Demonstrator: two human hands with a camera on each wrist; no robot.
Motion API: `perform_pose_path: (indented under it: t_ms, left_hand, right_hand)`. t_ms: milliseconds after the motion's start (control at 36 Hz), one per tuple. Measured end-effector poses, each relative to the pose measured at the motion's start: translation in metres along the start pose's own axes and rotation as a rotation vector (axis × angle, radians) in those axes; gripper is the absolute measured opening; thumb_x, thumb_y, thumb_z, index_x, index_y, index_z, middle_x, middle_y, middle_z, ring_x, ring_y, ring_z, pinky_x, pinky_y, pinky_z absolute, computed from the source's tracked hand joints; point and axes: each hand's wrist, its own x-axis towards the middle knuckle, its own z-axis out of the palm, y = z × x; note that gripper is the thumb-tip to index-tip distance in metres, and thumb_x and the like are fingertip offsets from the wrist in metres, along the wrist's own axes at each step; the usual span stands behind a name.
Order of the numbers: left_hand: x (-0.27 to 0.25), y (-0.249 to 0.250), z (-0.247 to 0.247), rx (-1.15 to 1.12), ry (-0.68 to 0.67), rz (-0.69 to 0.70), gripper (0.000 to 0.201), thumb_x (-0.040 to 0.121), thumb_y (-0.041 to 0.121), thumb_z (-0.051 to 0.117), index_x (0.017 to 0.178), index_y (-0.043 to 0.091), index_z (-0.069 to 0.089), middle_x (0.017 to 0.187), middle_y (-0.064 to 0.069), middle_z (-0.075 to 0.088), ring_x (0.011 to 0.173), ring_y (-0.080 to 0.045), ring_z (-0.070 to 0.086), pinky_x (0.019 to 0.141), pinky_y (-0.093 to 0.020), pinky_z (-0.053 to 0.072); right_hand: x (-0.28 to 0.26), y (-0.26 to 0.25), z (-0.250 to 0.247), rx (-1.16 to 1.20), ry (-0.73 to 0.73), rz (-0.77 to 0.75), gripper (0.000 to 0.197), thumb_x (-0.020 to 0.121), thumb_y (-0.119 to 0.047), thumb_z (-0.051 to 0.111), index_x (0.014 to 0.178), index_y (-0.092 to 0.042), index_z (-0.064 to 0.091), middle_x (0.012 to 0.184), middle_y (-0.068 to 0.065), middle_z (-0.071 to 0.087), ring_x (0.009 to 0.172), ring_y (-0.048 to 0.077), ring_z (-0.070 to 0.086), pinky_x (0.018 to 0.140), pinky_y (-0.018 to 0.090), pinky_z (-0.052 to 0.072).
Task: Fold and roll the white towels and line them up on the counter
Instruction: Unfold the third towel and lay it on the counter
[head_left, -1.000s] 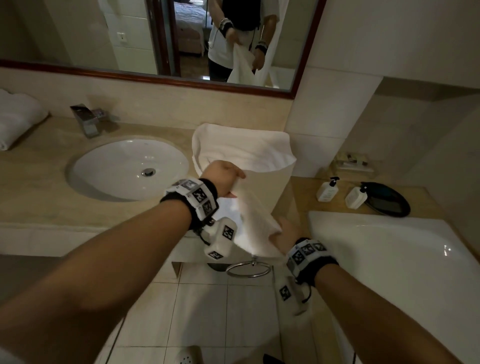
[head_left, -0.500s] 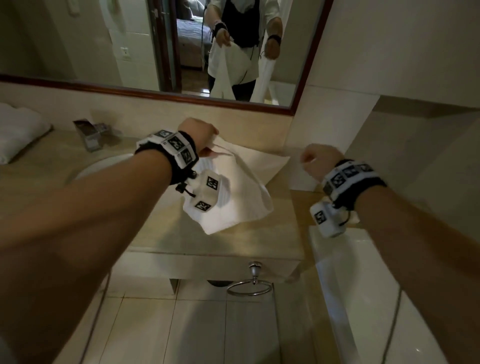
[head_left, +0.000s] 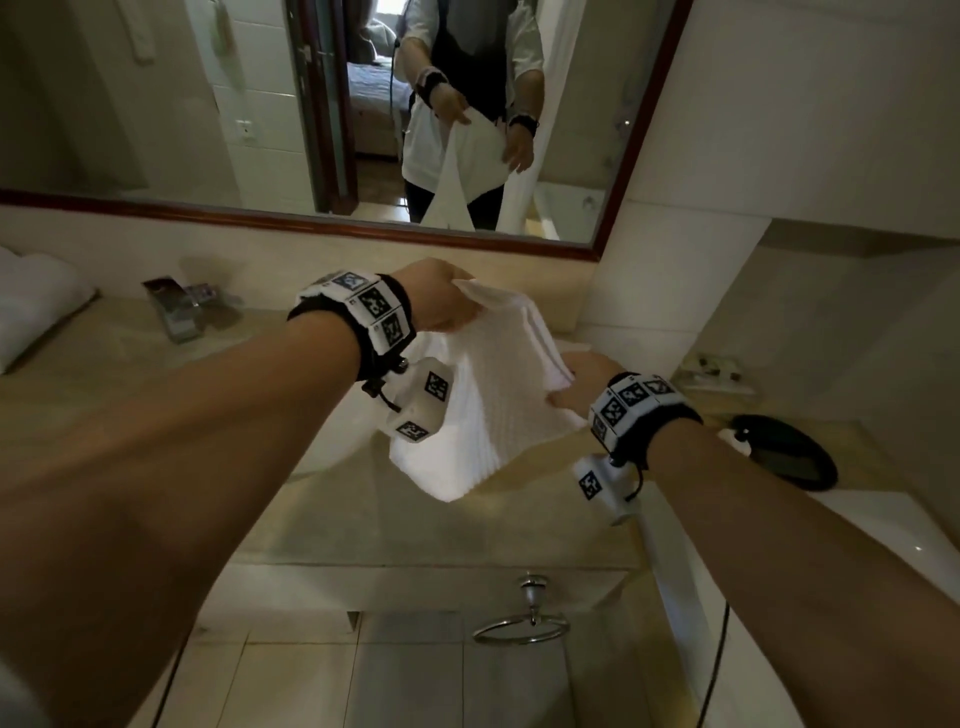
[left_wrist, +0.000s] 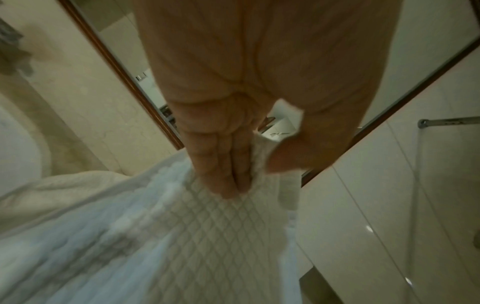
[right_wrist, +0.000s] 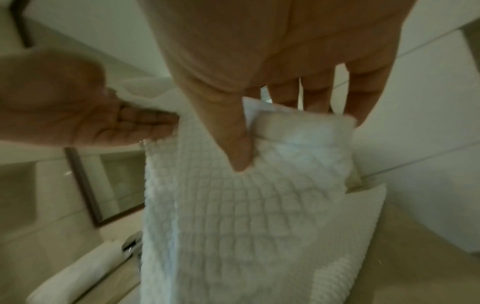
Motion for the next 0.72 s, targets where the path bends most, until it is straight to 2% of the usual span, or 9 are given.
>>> perform_pose_path:
  t_ms: [111,194,250,306,417,528,611,667,722]
  left_hand:
    - [0.014,-0.005,-0.013,0.575,0.099,0.102,0.023,0.084,0.023,0.063,0.099,0.006,0.069,0.094,-0.009,0.068,0.093,-0.026,0.063,0.075,-0.030,0.048]
    - [0.026,-0.008,-0.015,0.552,0.093,0.067,0.017,0.084,0.024,0.068,0.091,0.009,0.066,0.078,-0.006,0.066,0.073,-0.021,0.062,0.059,-0.024,0.047]
    - [0.037,-0.008,-0.017,0.624,0.107,0.063,0.038,0.083,0.035,0.069,0.109,0.009,0.063,0.100,-0.010,0.068,0.091,-0.026,0.064,0.074,-0.030,0.050]
    - [0.051,-0.005,-0.022,0.717,0.125,0.081,0.055,0.083,0.043,0.067,0.127,0.012,0.055,0.125,-0.009,0.059,0.115,-0.029,0.055,0.091,-0.034,0.044]
    - [0.081,0.024,-0.037,0.672,0.157,0.092,0.052,0.085,0.044,0.063,0.128,0.015,0.053,0.127,-0.004,0.056,0.106,-0.027,0.057,0.082,-0.033,0.048]
    - [0.103,0.057,-0.047,0.634,0.197,0.126,0.013,0.094,0.023,0.053,0.091,0.011,0.055,0.090,-0.008,0.060,0.076,-0.026,0.060,0.054,-0.025,0.049]
    - [0.119,0.081,-0.050,0.808,0.208,0.122,0.031,0.085,0.028,0.068,0.064,0.009,0.055,0.077,-0.007,0.060,0.073,-0.025,0.059,0.064,-0.026,0.049]
    - [0.144,0.094,-0.056,0.795,0.267,0.137,0.024,0.080,0.029,0.072,0.074,0.007,0.064,0.085,-0.009,0.065,0.074,-0.024,0.060,0.070,-0.031,0.054]
    - [0.170,0.108,-0.063,0.521,0.428,0.200,0.026,0.083,0.024,0.063,0.102,0.006,0.062,0.094,-0.009,0.064,0.083,-0.028,0.065,0.067,-0.032,0.056]
  right_hand:
    - [0.012,0.010,0.004,0.069,0.080,0.042,0.015,0.092,-0.017,0.053,0.103,-0.008,0.057,0.099,0.008,0.060,0.094,0.025,0.056,0.070,0.028,0.046]
    - [0.020,0.016,-0.002,0.041,0.079,0.070,0.029,0.093,-0.018,0.051,0.118,-0.003,0.054,0.117,0.014,0.060,0.105,0.031,0.058,0.088,0.032,0.047]
    - [0.023,0.018,-0.018,0.008,0.076,0.070,0.029,0.096,-0.015,0.047,0.118,0.001,0.057,0.121,0.019,0.059,0.109,0.034,0.057,0.093,0.034,0.046]
    - [0.029,0.017,-0.042,-0.011,0.102,0.065,0.029,0.095,-0.015,0.047,0.116,0.002,0.059,0.119,0.019,0.060,0.109,0.032,0.057,0.088,0.033,0.045]
    - [0.053,0.019,-0.103,-0.099,0.249,0.051,0.028,0.094,-0.019,0.049,0.114,-0.003,0.059,0.119,0.012,0.060,0.107,0.029,0.057,0.080,0.025,0.038]
    - [0.082,0.018,-0.158,-0.162,0.409,0.029,0.025,0.090,-0.023,0.055,0.105,-0.005,0.064,0.111,0.014,0.064,0.097,0.030,0.058,0.075,0.028,0.042]
    - [0.105,0.014,-0.194,-0.233,0.524,0.007,0.031,0.090,-0.023,0.059,0.113,-0.002,0.063,0.114,0.018,0.063,0.105,0.035,0.058,0.086,0.036,0.047]
    - [0.119,0.013,-0.218,-0.318,0.565,0.033,0.032,0.091,-0.022,0.056,0.114,-0.001,0.062,0.118,0.019,0.059,0.108,0.036,0.055,0.088,0.038,0.046]
    - [0.133,0.013,-0.246,-0.321,0.598,0.066,0.031,0.093,-0.021,0.053,0.116,0.000,0.060,0.121,0.020,0.057,0.110,0.037,0.054,0.090,0.040,0.046]
